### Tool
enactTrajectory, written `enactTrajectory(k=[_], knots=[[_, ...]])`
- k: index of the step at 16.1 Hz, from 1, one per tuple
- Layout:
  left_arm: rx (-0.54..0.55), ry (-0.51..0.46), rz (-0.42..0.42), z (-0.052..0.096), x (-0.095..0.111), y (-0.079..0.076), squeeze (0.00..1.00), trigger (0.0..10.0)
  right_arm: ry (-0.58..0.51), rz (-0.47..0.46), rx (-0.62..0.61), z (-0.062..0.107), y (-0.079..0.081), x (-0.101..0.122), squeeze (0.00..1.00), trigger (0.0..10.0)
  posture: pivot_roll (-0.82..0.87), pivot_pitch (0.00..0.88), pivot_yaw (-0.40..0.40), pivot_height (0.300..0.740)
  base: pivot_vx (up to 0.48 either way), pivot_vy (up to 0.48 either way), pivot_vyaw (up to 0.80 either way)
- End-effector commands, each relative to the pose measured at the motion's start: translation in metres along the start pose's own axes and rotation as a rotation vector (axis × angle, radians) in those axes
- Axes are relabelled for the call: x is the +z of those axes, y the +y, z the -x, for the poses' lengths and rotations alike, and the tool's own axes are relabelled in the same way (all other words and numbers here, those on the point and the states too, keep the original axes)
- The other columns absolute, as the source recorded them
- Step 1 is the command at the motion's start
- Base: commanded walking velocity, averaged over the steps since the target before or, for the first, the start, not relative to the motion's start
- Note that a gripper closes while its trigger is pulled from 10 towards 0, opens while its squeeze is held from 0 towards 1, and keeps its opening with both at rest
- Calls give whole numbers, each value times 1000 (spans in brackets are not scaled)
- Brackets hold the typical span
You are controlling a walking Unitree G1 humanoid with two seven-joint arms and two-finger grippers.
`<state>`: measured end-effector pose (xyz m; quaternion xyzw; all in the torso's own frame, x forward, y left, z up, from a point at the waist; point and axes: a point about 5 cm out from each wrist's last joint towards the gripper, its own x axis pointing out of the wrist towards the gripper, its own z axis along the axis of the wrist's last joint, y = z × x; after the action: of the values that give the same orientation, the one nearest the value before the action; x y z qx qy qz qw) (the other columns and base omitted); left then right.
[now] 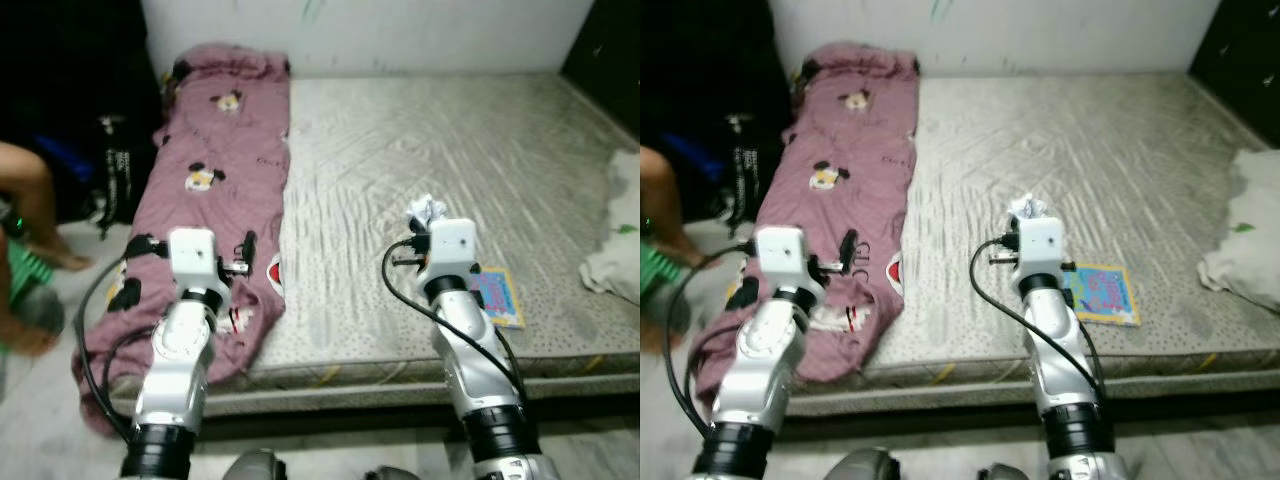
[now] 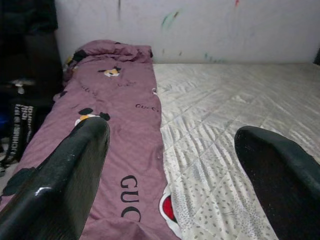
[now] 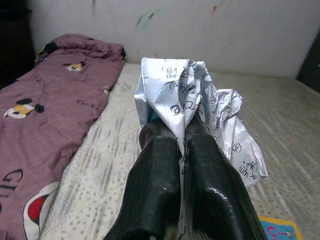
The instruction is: Clean up the room
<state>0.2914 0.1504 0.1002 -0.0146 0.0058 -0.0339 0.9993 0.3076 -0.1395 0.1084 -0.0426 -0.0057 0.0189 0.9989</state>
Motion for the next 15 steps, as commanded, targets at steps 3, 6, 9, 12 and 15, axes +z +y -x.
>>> enactTrajectory(k=[3,6,9,12,15], knots=[[34,0,-5,-1,2,11,0,10000,-32,-10,23,-4,8,8,0,10000,95,0,16,740,0,480,0],[32,-1,-5,-2,2,11,0,10000,-35,-11,27,-4,8,9,0,10000,93,0,16,740,0,480,0],[31,-1,-5,-3,3,11,0,10000,-36,-11,27,-5,9,9,0,10000,93,0,18,740,0,480,0],[29,0,-6,-3,4,10,0,10000,-39,-16,29,-5,9,10,0,10000,94,0,21,740,0,480,0],[28,-1,-7,-4,4,9,0,10000,-45,-22,39,-5,11,11,0,10000,94,0,22,740,0,480,0]])
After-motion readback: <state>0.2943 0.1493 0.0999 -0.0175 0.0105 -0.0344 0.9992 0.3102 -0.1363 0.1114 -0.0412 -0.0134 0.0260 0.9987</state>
